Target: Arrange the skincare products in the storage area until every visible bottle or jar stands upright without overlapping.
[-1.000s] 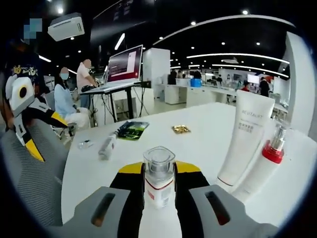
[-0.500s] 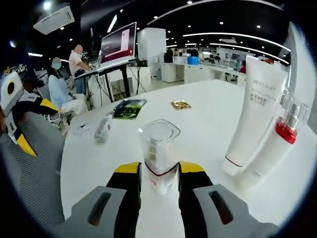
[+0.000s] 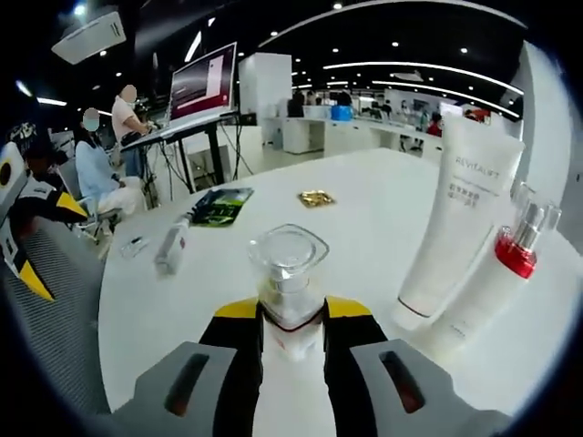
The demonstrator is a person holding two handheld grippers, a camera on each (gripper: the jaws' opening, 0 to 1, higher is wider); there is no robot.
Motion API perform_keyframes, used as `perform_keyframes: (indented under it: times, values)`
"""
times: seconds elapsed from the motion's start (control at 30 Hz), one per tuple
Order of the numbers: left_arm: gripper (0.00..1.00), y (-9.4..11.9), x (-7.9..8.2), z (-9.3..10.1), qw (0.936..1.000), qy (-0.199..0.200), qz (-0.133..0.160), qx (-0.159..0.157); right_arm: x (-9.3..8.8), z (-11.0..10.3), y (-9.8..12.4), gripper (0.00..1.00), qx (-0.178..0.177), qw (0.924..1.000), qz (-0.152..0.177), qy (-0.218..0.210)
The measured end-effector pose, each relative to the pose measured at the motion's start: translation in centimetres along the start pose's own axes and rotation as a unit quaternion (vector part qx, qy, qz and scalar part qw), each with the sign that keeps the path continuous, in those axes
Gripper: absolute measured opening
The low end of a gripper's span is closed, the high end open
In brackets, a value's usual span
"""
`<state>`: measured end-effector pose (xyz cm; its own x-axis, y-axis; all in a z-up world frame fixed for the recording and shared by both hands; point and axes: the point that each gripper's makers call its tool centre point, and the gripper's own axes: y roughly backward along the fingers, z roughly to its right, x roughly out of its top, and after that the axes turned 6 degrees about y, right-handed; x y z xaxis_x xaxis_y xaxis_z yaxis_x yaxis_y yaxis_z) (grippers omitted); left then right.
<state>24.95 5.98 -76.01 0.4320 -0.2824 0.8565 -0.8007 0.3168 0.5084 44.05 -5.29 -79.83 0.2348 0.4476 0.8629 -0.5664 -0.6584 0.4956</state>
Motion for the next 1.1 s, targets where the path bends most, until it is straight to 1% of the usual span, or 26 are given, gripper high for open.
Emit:
perform_keyframes:
  times: [0.07,0.13,0.2,0.3,0.4,0.47,0.67,0.77,0.87,0.9,1.1]
  values:
    - [0.54,0.0,-0.1,0.0,1.0000,0.000,-0.003,0.000,-0.1,1.2,0.0,0.22,-0.011,0.9999,-0.002,-0.012]
    - [0.54,0.0,-0.1,0.0,1.0000,-0.001,-0.003,0.000,-0.4,2.4,0.0,0.22,-0.025,0.9996,-0.008,-0.007]
    - [0.54,0.0,0.1,0.0,1.0000,0.001,0.000,-0.001,-0.7,3.4,0.0,0.22,-0.032,0.9993,-0.012,-0.015]
    - [0.54,0.0,0.1,0.0,1.0000,0.002,0.000,-0.001,-0.8,4.7,0.0,0.22,-0.043,0.9989,-0.013,-0.014]
    - [0.55,0.0,0.2,0.0,1.0000,0.004,0.001,-0.002,-0.8,5.0,0.3,0.22,-0.052,0.9984,-0.016,-0.013]
    - [0.55,0.0,0.1,0.0,1.0000,0.004,-0.001,-0.002,-0.8,5.5,0.3,0.22,-0.054,0.9982,-0.012,-0.024]
    - [0.58,0.0,0.3,0.0,0.9999,0.010,0.007,-0.003,-1.4,6.0,0.1,0.22,-0.057,0.9981,-0.018,-0.015]
    - [0.59,-0.1,0.2,0.0,0.9999,0.012,0.006,-0.004,-1.6,5.9,0.0,0.22,-0.053,0.9982,-0.018,-0.023]
    - [0.59,0.0,0.4,0.0,0.9998,0.014,0.010,-0.004,-1.9,5.7,0.1,0.22,-0.051,0.9984,-0.020,-0.017]
    - [0.59,0.0,0.4,0.0,0.9998,0.015,0.010,-0.005,-1.8,5.7,0.1,0.22,-0.048,0.9986,-0.015,-0.017]
    - [0.59,0.0,0.4,-0.1,0.9999,0.013,0.011,-0.001,-1.4,5.4,0.1,0.23,-0.048,0.9987,-0.016,-0.011]
